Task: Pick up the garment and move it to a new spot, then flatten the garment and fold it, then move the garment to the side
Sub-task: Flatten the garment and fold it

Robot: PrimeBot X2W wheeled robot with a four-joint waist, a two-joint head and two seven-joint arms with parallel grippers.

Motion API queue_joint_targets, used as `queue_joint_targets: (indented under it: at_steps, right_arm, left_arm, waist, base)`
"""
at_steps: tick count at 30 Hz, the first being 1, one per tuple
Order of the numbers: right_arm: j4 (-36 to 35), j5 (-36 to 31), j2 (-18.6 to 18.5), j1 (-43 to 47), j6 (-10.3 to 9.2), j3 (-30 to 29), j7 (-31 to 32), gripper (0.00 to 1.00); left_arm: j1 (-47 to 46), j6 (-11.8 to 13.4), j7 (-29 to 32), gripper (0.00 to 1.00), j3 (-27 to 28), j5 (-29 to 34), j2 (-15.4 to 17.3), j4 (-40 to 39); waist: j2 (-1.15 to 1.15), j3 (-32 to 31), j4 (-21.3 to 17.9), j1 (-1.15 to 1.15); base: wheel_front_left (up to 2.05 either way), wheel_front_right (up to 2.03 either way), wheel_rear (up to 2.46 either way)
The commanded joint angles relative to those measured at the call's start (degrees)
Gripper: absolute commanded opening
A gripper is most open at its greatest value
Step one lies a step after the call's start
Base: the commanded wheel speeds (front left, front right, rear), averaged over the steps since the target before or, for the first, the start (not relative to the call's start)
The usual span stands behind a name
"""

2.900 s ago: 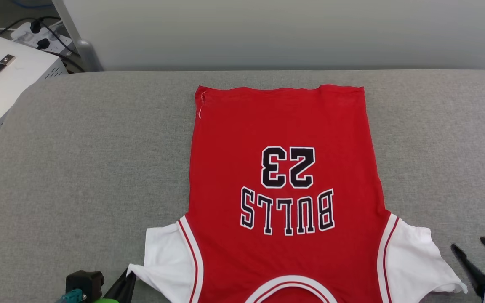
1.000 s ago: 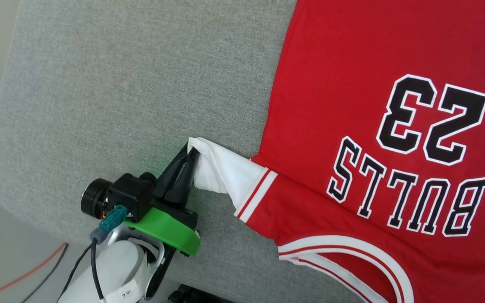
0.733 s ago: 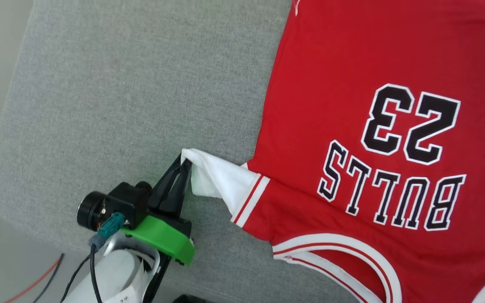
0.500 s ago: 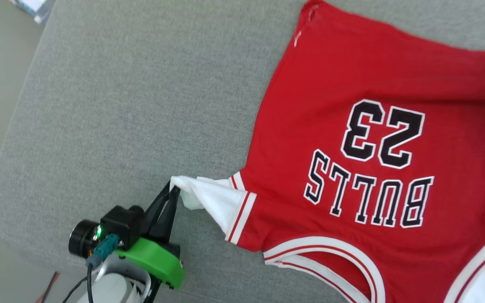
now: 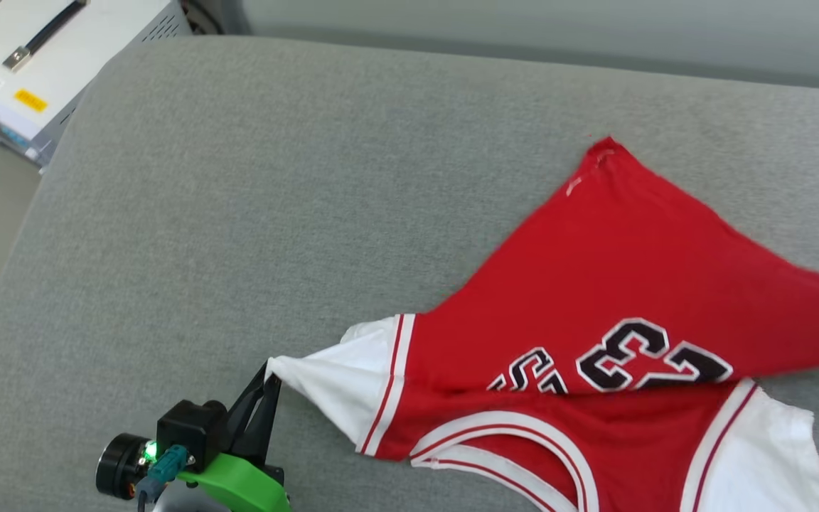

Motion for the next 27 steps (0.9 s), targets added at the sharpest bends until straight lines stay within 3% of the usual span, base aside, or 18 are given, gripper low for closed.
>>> queue_joint_targets:
  at_steps: [1, 5, 6, 11, 18, 23, 24, 25, 27]
  right_arm:
    - [-0.44, 0.59, -0.64, 3.24, -0.03, -1.14, -0.99, 0.00]
    - [-1.54, 1.96, -0.12, 12.33, -0.03, -5.23, -3.09, 0.00]
    - [-2.87, 2.37, 1.31, 19.00, -0.03, -7.93, -4.17, 0.00]
    - [-4.56, 1.75, 6.02, 29.20, -0.03, -12.45, -5.30, 0.00]
    - [-3.17, -1.29, 14.70, 34.23, -0.03, -14.99, -6.80, 0.00]
    - [-3.04, -2.94, 17.84, 32.99, -0.03, -16.95, -8.46, 0.00]
    - [-3.50, -3.53, 17.89, 32.56, -0.03, -17.95, -9.17, 0.25]
    - [-3.86, -3.84, 17.89, 32.31, -0.03, -18.59, -9.57, 0.97]
    - [-5.81, -4.51, 17.76, 31.48, -0.03, -20.78, -10.69, 1.00]
  left_arm:
    - [1.06, 0.62, 0.15, 0.00, 0.32, -0.59, 0.49, -0.44]
    - [2.01, 1.16, 0.35, 0.00, 0.32, -0.77, 0.87, -0.89]
    - [2.44, 1.48, 0.45, 0.00, 0.25, -0.82, 0.98, -1.20]
    - [2.39, 1.74, 0.48, 0.00, 0.17, -0.78, 1.09, -1.55]
    - [1.52, 1.97, 0.41, 0.00, 0.25, -0.80, 0.84, -1.44]
    - [1.67, 2.08, 0.35, 0.00, 0.05, -0.94, 0.66, -1.09]
    - [1.72, 2.14, 0.35, 0.00, 0.02, -0.96, 0.65, -1.06]
    - [1.75, 2.17, 0.35, 0.00, 0.00, -0.97, 0.66, -1.05]
    - [1.82, 2.31, 0.40, 0.00, -0.06, -0.99, 0.69, -1.14]
  waist:
    - [0.33, -2.72, -2.82, 0.00]
    - [0.33, -3.33, -3.83, 0.00]
    - [0.33, -3.38, -4.44, 0.00]
    - [0.33, -2.37, -4.93, 0.00]
    - [0.33, -0.77, -4.85, 0.00]
    - [0.33, -1.14, -4.94, 0.00]
    - [0.33, -1.30, -4.96, 0.00]
    - [0.33, -1.40, -4.95, 0.00]
    - [0.33, -1.68, -4.91, 0.00]
  base:
    - [0.00, 0.00, 0.00]
    - [0.00, 0.00, 0.00]
    - [0.00, 0.00, 0.00]
    - [0.00, 0.00, 0.00]
    - [0.00, 0.00, 0.00]
    - [0.00, 0.00, 0.00]
    - [0.00, 0.00, 0.00]
    - [0.00, 0.00, 0.00]
    - [0.00, 0.00, 0.00]
